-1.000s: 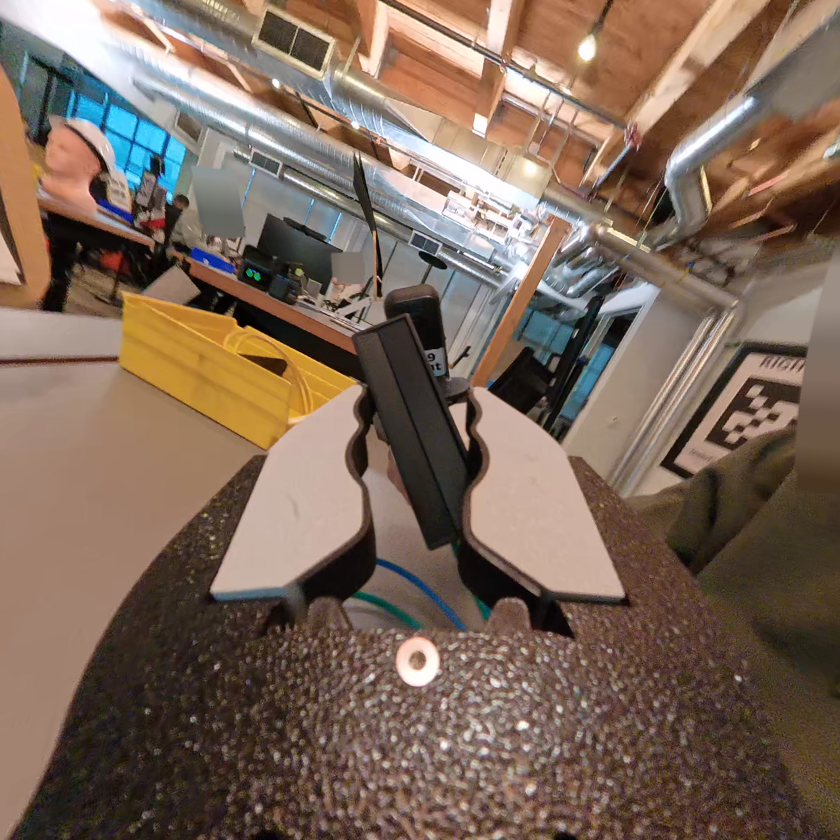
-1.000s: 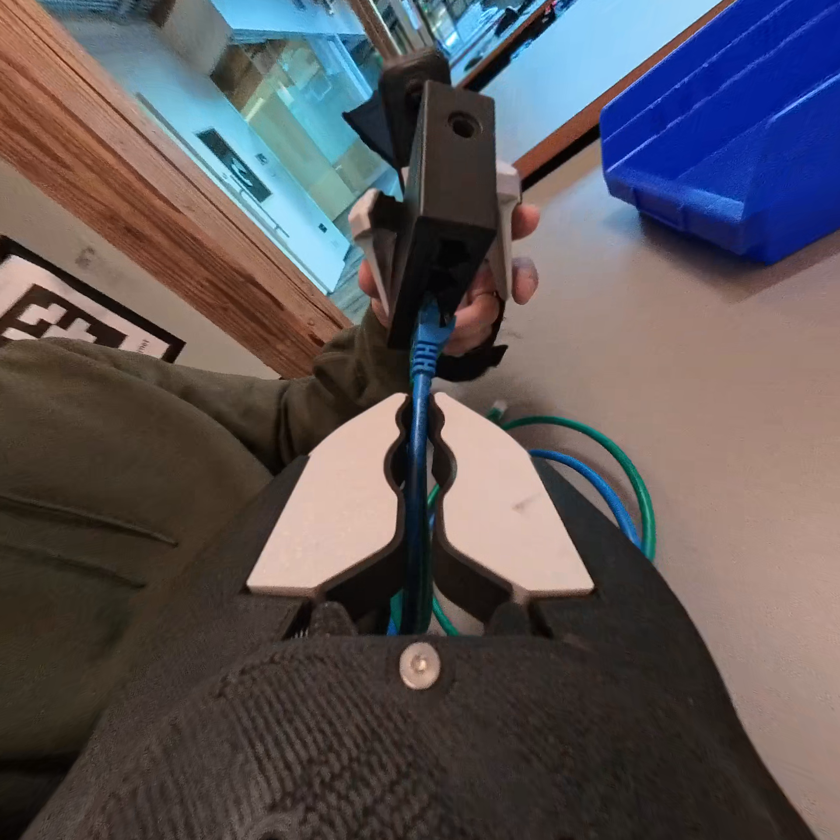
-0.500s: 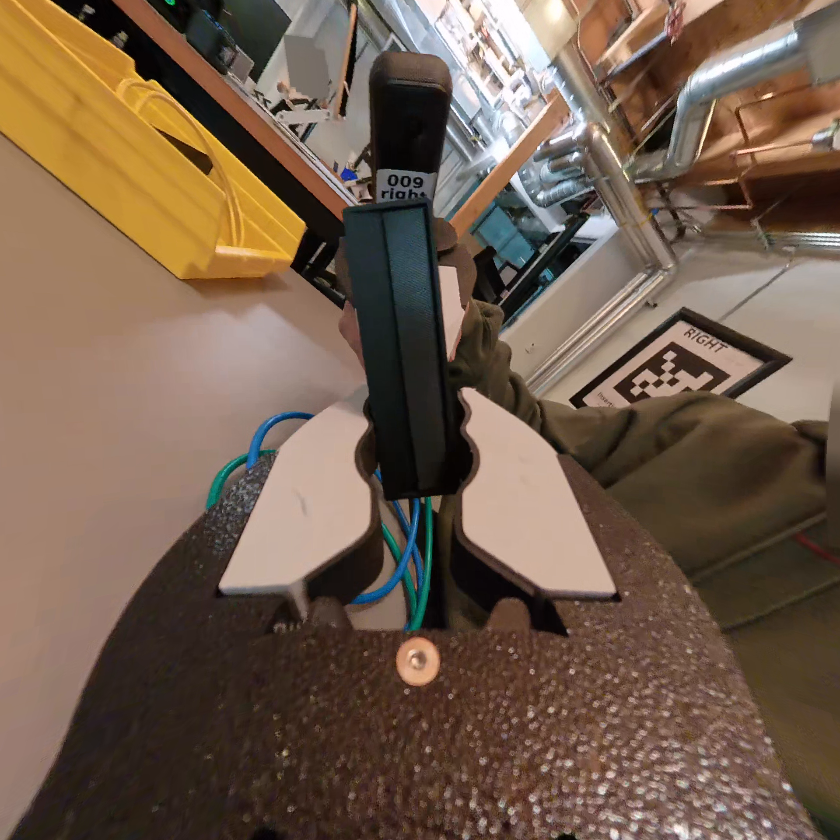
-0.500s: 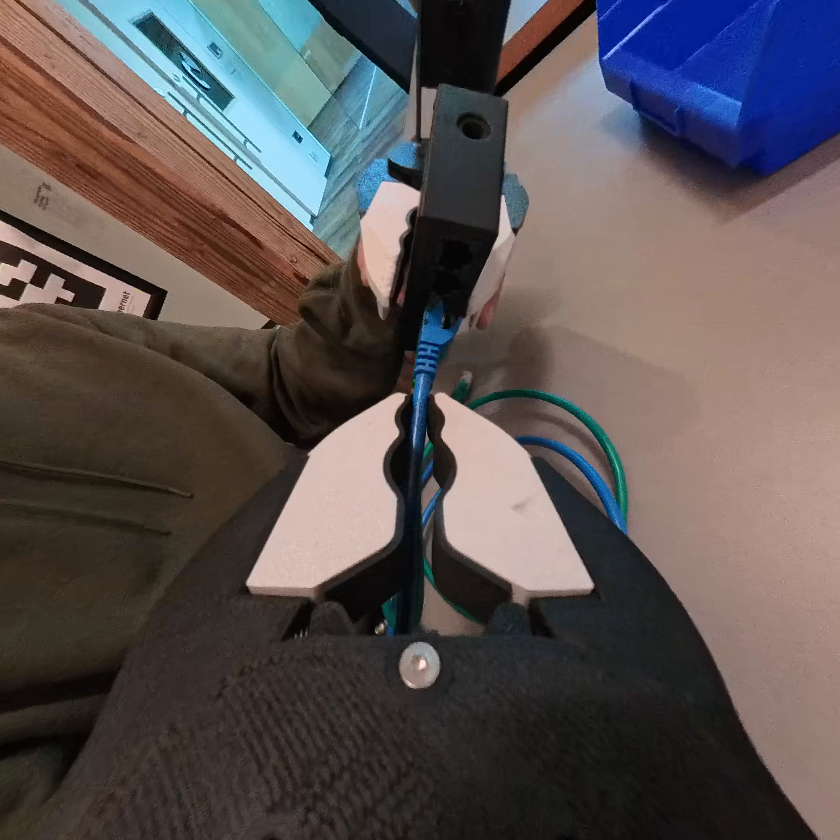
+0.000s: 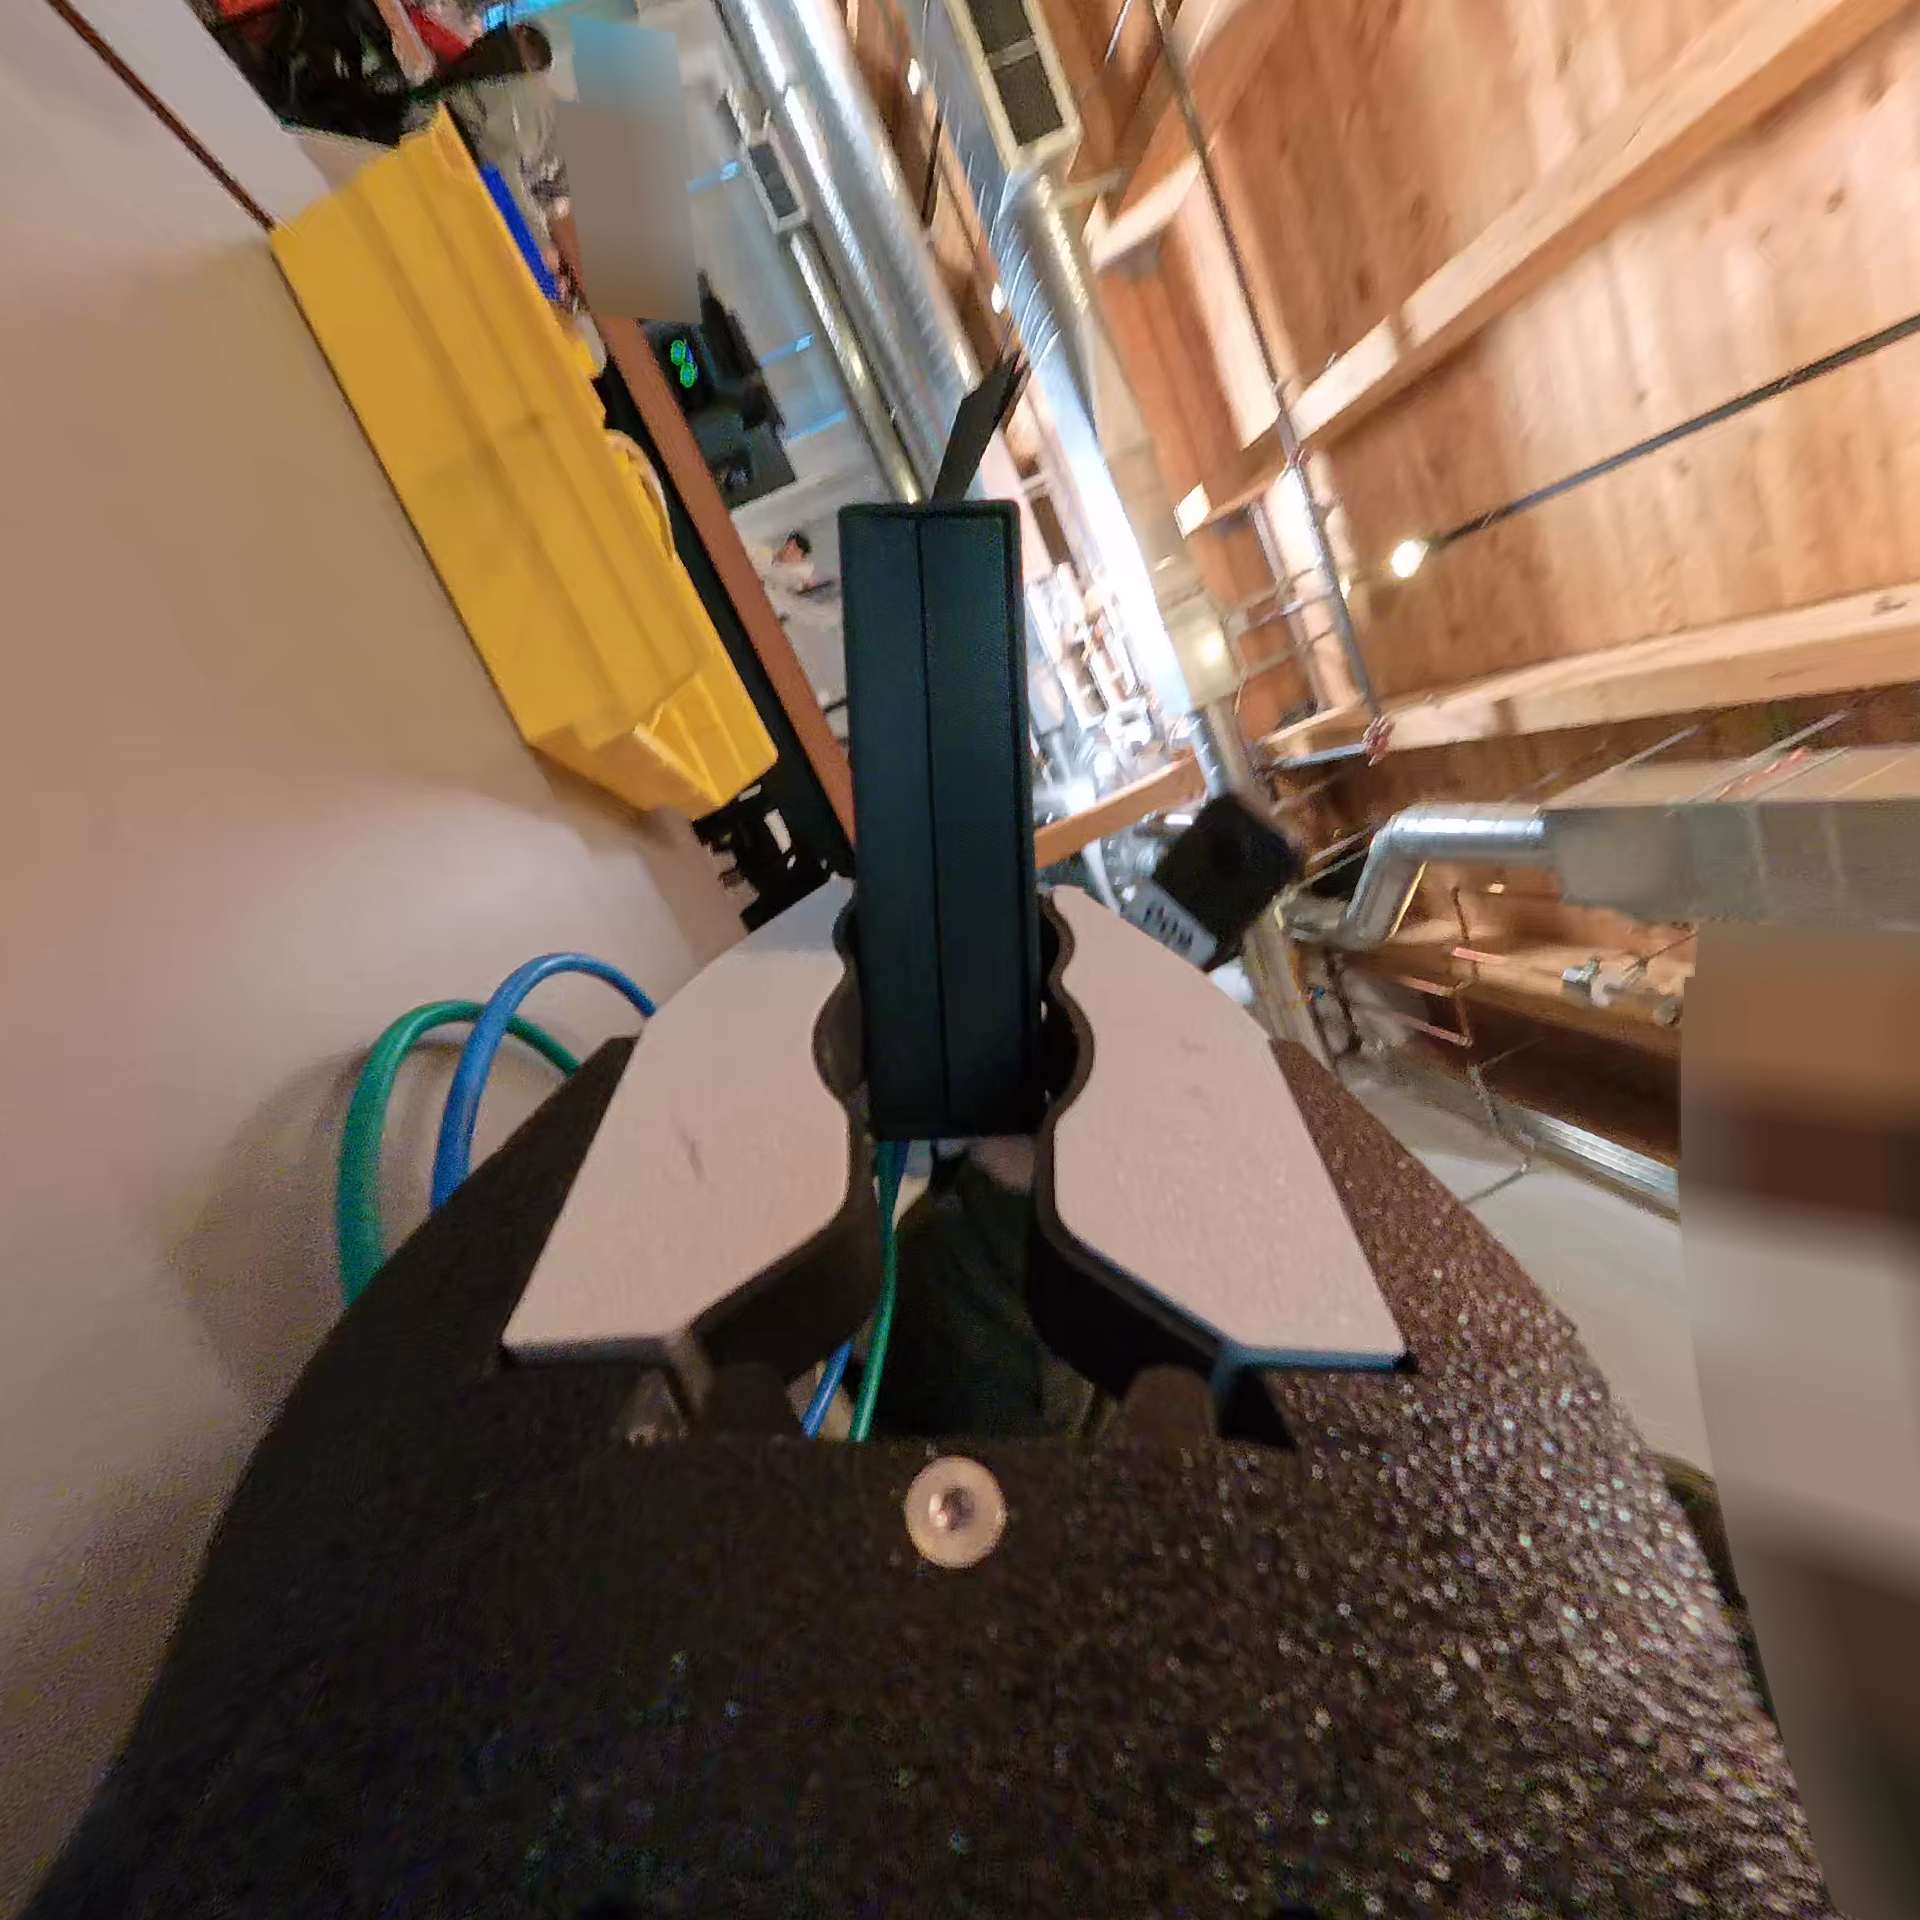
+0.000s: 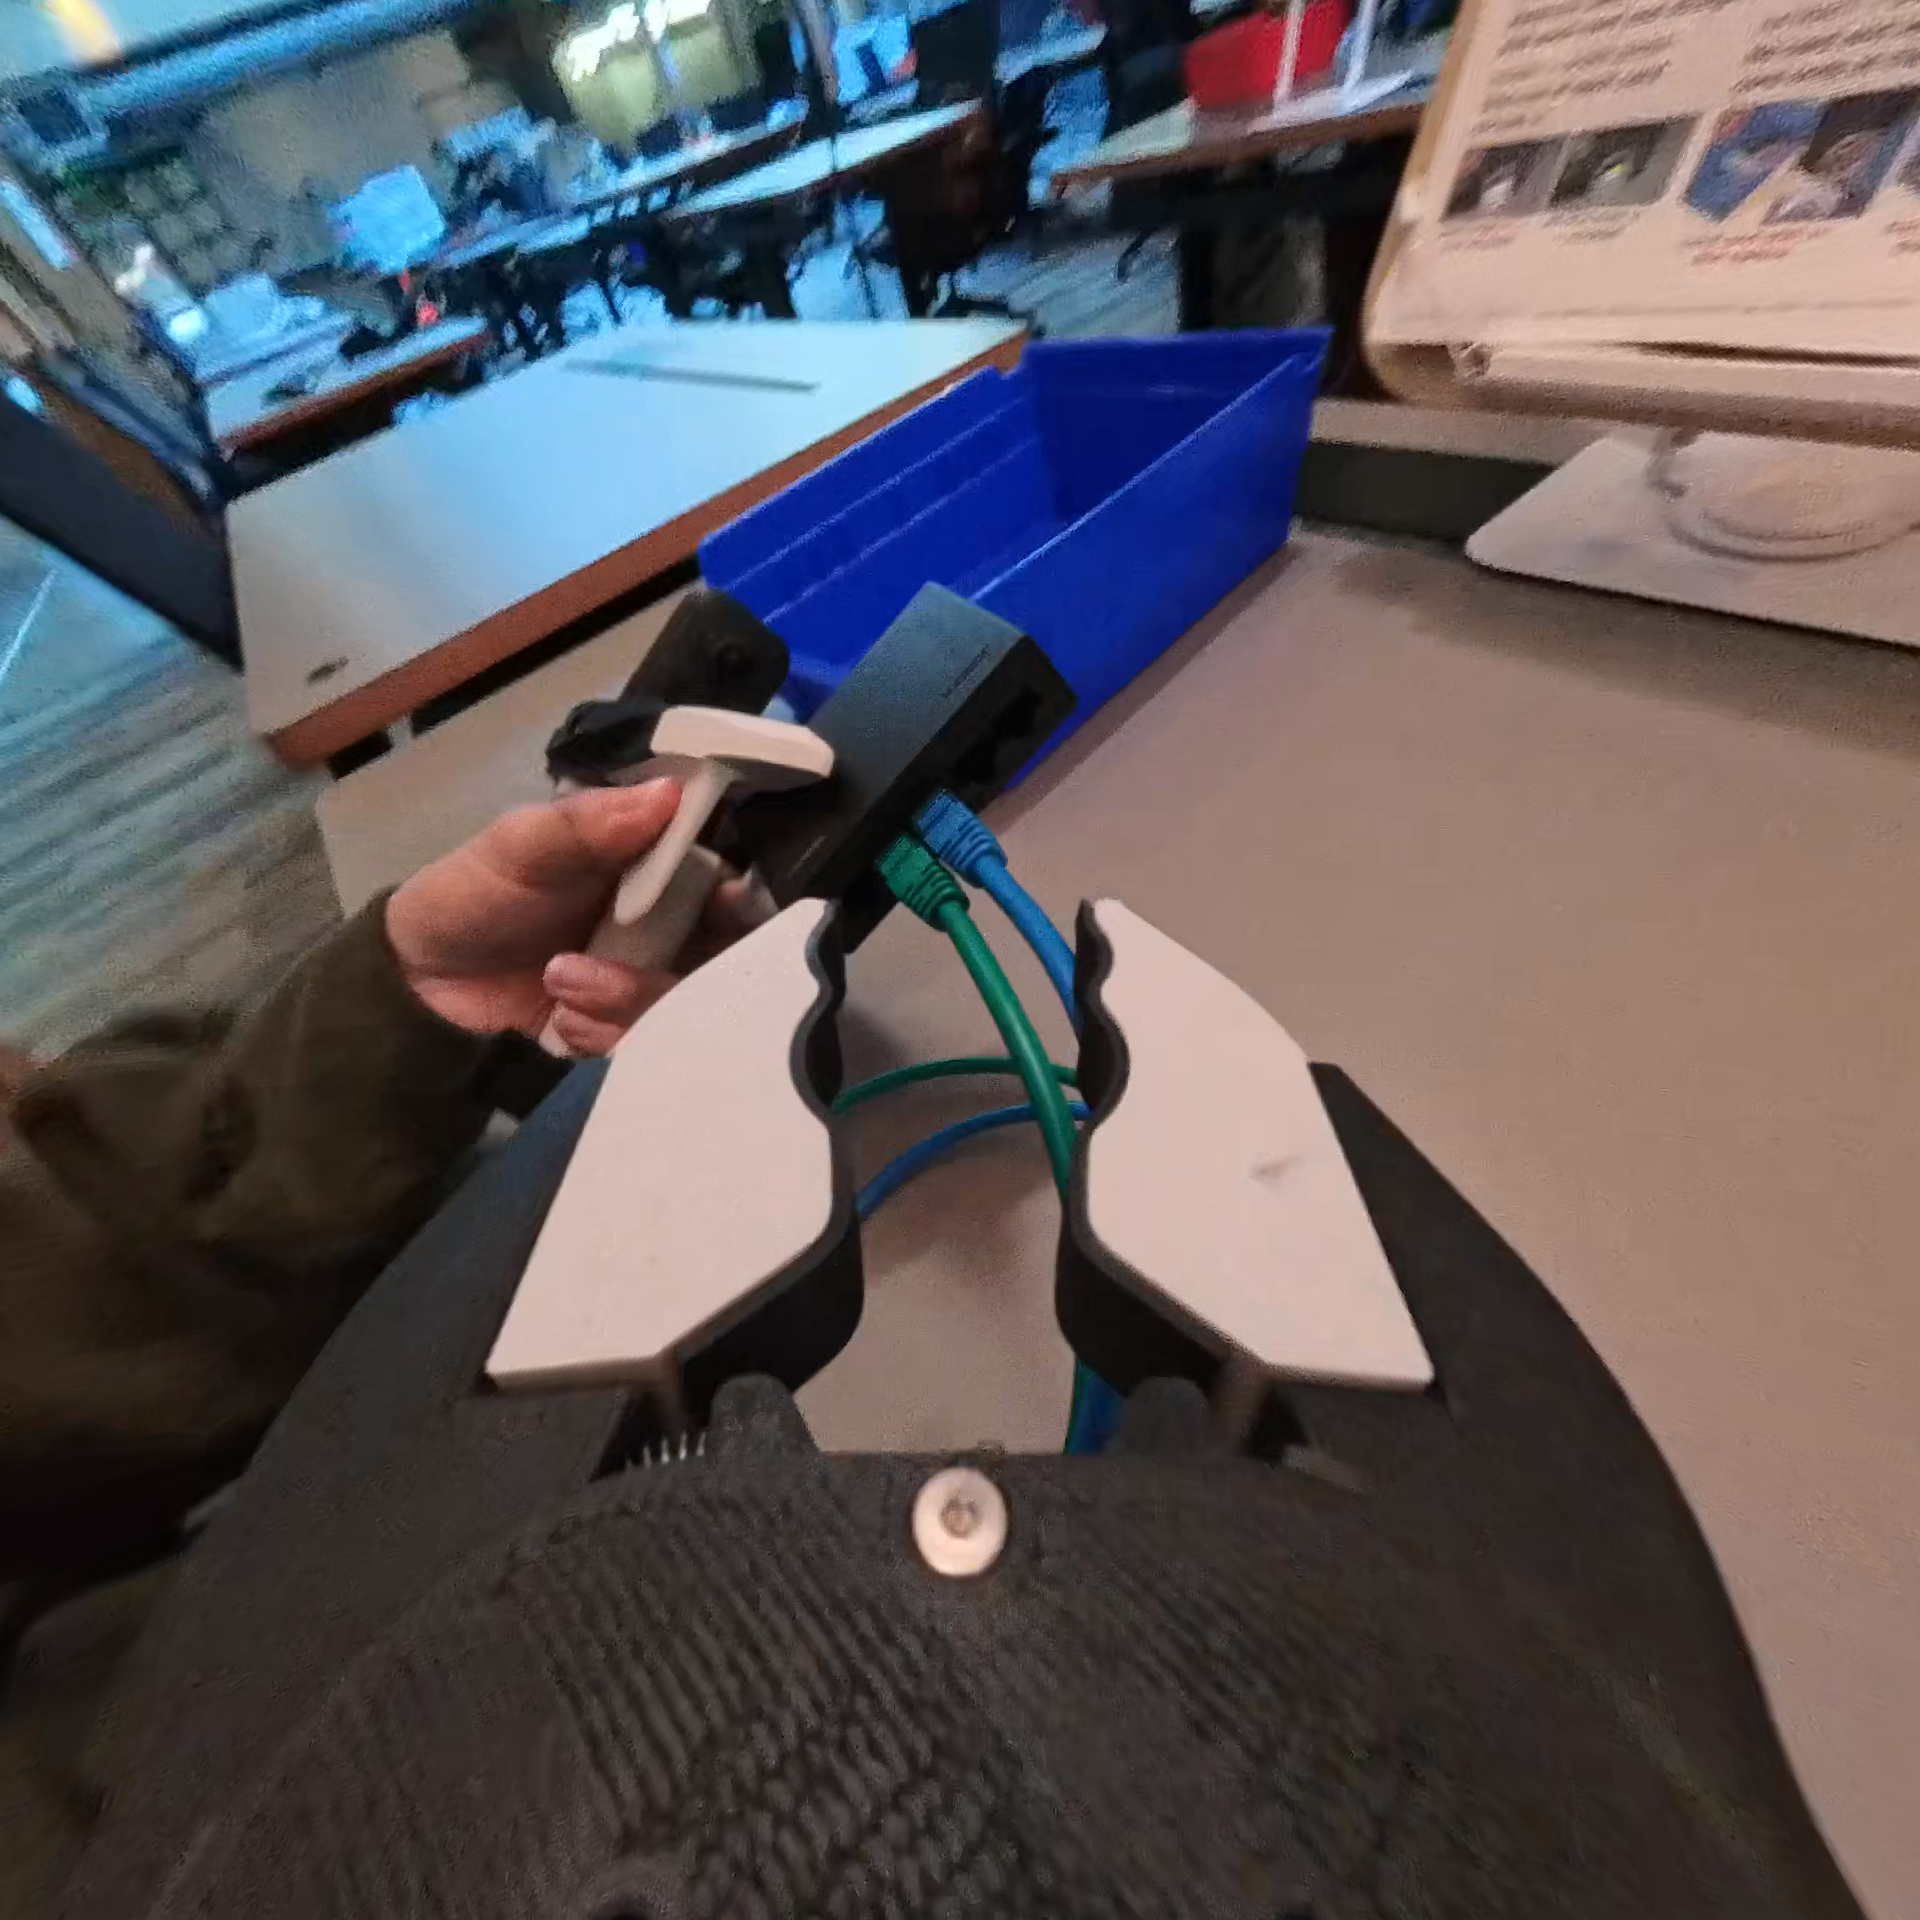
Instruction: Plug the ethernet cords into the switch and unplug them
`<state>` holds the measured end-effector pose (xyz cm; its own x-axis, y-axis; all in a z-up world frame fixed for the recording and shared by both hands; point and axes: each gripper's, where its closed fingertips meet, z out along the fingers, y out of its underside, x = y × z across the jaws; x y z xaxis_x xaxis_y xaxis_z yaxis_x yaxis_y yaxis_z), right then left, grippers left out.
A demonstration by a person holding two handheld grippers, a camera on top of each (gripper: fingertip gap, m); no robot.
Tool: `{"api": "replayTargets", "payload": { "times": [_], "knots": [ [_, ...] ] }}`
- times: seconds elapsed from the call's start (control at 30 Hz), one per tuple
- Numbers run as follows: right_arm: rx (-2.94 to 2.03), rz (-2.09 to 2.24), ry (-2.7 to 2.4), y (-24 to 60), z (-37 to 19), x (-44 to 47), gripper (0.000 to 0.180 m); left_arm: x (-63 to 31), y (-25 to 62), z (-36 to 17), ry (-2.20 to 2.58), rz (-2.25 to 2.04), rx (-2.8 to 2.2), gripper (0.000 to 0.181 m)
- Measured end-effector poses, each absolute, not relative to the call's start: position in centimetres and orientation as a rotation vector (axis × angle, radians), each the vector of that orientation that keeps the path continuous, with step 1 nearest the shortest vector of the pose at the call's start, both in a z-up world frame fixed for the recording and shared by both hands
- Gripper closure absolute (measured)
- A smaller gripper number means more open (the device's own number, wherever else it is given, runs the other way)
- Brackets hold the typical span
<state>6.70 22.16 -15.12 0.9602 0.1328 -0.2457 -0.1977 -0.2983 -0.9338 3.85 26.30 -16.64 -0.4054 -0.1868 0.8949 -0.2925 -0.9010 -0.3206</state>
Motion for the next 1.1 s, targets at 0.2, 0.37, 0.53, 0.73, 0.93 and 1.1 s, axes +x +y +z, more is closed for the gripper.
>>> {"api": "replayTargets", "payload": {
  "times": [0.2, 0.37, 0.53, 0.73, 0.93, 1.1],
  "knots": [
    [-1.439, -0.101, 0.075, 18.3, -7.1, 6.1, 0.179, 3.6, 28.5, -16.5, -0.509, 2.599, 1.787, 0.152],
    [-1.664, 0.424, 0.140, 21.6, -12.6, 1.5, 0.156, 4.1, 27.8, -16.3, -0.448, 2.620, 1.727, 0.152],
    [-1.637, 0.644, 0.401, 23.4, -16.9, 2.9, 0.148, 3.8, 27.8, -15.2, -0.454, 2.690, 1.718, 0.152],
    [-1.466, 0.680, 0.507, 25.0, -15.8, 5.3, 0.143, 4.2, 26.7, -14.2, -0.465, 2.746, 1.697, 0.152],
    [-1.409, 0.805, 0.404, 25.0, -14.7, 5.1, 0.165, 4.5, 25.7, -14.5, -0.633, 2.743, 1.651, 0.152],
    [-1.521, 0.957, 0.323, 24.0, -15.7, 4.8, 0.166, 4.1, 24.2, -15.4, -1.058, 2.604, 1.647, 0.150]
  ]
}}
